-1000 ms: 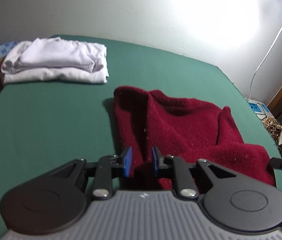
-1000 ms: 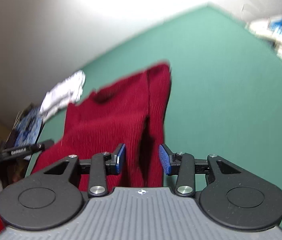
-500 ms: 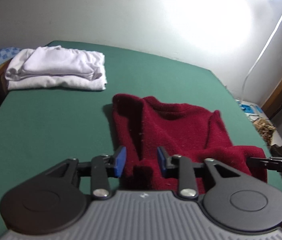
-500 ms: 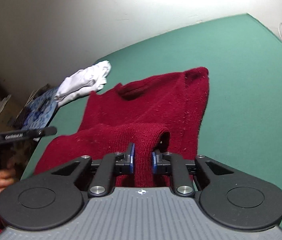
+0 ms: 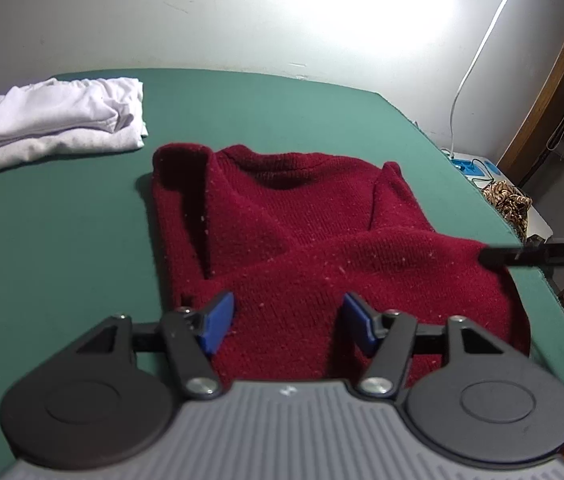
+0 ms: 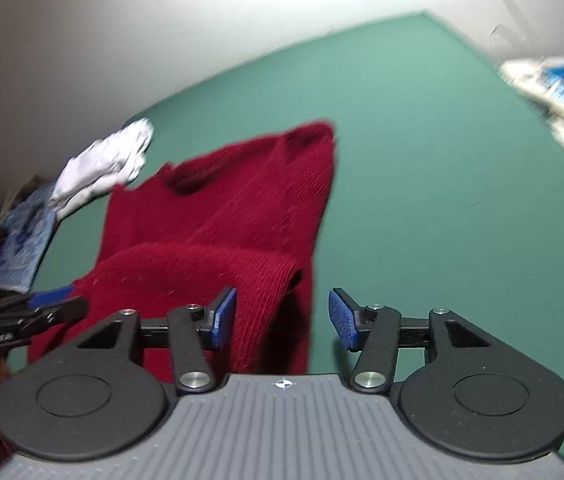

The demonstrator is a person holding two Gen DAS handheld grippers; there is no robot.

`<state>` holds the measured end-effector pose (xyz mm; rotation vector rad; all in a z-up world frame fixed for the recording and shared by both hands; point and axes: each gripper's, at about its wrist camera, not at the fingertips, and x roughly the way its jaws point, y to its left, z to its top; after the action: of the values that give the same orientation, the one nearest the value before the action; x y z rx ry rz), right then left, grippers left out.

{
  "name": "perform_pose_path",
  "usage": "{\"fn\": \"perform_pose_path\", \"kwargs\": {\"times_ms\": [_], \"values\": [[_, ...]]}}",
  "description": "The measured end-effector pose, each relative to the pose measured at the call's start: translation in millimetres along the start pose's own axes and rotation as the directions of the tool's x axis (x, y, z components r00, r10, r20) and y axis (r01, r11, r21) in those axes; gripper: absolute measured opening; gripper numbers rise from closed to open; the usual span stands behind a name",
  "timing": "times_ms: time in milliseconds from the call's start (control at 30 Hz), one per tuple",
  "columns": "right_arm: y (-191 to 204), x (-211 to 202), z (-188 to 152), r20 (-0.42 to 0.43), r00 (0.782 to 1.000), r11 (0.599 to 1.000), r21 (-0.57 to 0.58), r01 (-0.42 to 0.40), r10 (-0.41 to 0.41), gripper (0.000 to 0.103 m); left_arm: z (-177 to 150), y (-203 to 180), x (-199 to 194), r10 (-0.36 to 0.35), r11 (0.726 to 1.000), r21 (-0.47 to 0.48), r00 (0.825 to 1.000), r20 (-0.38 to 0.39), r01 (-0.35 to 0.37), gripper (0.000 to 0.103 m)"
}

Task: Fold clothes
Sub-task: 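Grasp the folded red sweater's edge with both grippers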

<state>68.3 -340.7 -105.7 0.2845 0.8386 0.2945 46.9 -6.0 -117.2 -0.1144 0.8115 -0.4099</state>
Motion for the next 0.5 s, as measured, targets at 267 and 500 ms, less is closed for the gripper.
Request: {"fn": "perform_pose_path", "kwargs": {"times_ms": [267, 500], "values": [[34.1, 30.0, -2.2, 0.017, 0.999, 0.992, -0.121, -0.031, 0.033, 0.030, -3.3, -7.9, 5.4, 0.007, 0.998, 0.059, 1.000, -0.004, -0.007, 0.080], [20.2, 25.0, 15.9, 0.037, 0.996, 0.995, -0.063, -0.080, 0.082, 0.031, 22.1, 9.7, -8.9, -0.023, 1.000, 0.001, 0.998, 0.052, 0.022, 0.079]]}}
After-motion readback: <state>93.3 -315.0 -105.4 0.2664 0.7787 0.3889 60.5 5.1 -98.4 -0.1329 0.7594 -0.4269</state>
